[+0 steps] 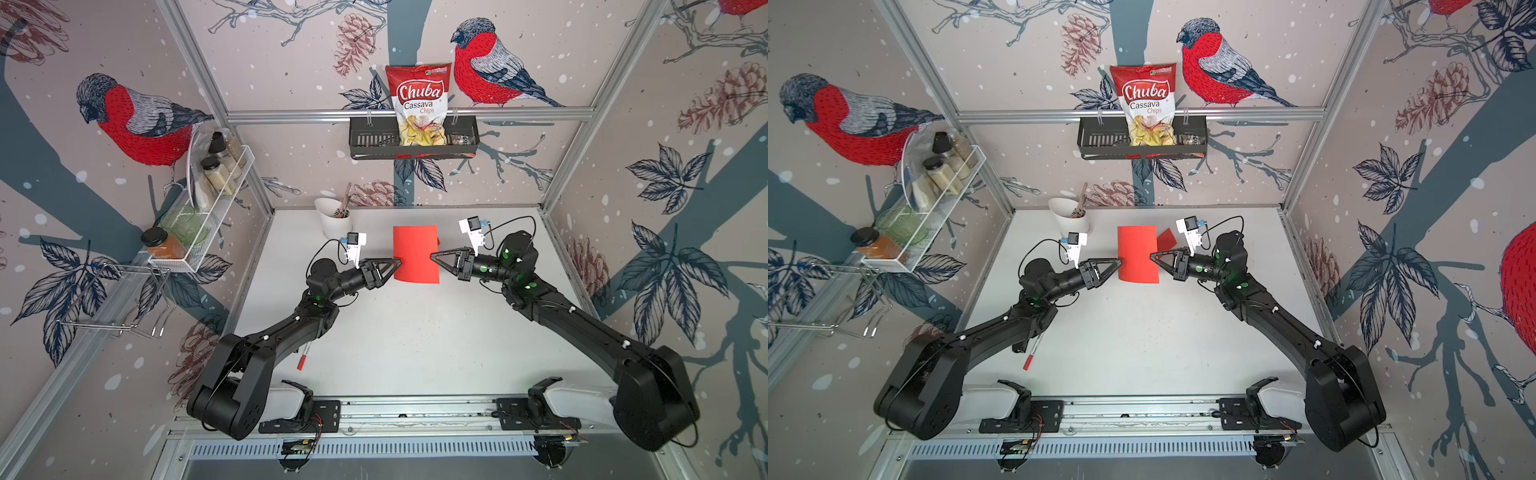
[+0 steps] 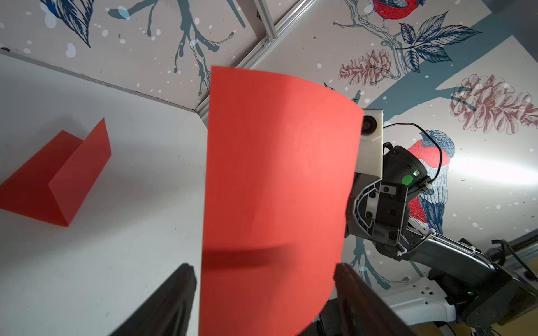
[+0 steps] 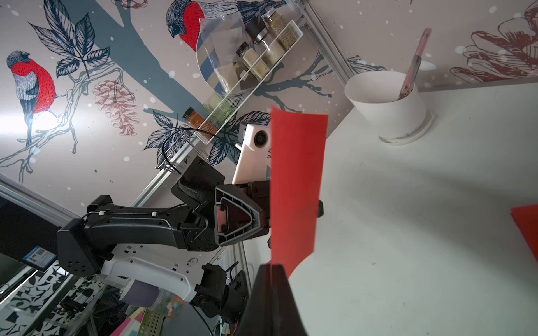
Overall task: Fold the square paper along the opposite sides
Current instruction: Pick up the paper from the center of the board.
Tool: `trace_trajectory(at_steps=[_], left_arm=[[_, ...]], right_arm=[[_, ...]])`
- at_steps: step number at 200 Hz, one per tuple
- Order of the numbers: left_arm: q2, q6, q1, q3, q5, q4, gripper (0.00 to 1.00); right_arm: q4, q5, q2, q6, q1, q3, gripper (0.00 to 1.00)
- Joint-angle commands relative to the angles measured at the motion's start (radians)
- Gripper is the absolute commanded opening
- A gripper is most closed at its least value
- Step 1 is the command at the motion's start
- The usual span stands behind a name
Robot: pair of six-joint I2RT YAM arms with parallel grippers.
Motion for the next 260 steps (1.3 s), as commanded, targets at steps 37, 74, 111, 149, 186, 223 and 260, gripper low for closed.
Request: trace_trajectory(at_steps=[37, 74, 111, 149, 186, 223, 260], left_arm=[[-0.013, -0.055, 0.006, -0.022, 0.064, 0.139, 0.82], [-0.003, -0.056, 0.005, -0.018, 0.069, 0.143, 0.84], [0.045, -0.077, 0.008, -0.018, 0.069, 0.185, 0.84], [0.085, -0.161, 0.007, -0.024, 0.089, 0.311, 0.84], [0.056, -0.214, 0.022, -0.057, 0.103, 0.393, 0.83], [-0.016, -0.186, 0.044, -0.098, 0.09, 0.338, 0.63], [-0.033, -0.165, 0.045, -0.103, 0.084, 0.303, 0.49]], right_arm=[[-0.157, -0.015, -0.039, -0.091, -0.007, 0.06, 0.0], [-0.16, -0.026, -0.047, -0.089, -0.006, 0.065, 0.0], [-0.146, -0.029, -0.061, -0.076, 0.024, 0.078, 0.0], [-0.143, -0.036, -0.039, -0.079, 0.065, 0.096, 0.0], [-0.17, -0.03, -0.018, -0.092, 0.044, 0.088, 0.0], [-0.228, -0.005, -0.011, -0.125, 0.021, 0.088, 0.0], [-0.283, -0.001, 0.002, -0.158, 0.014, 0.103, 0.0]])
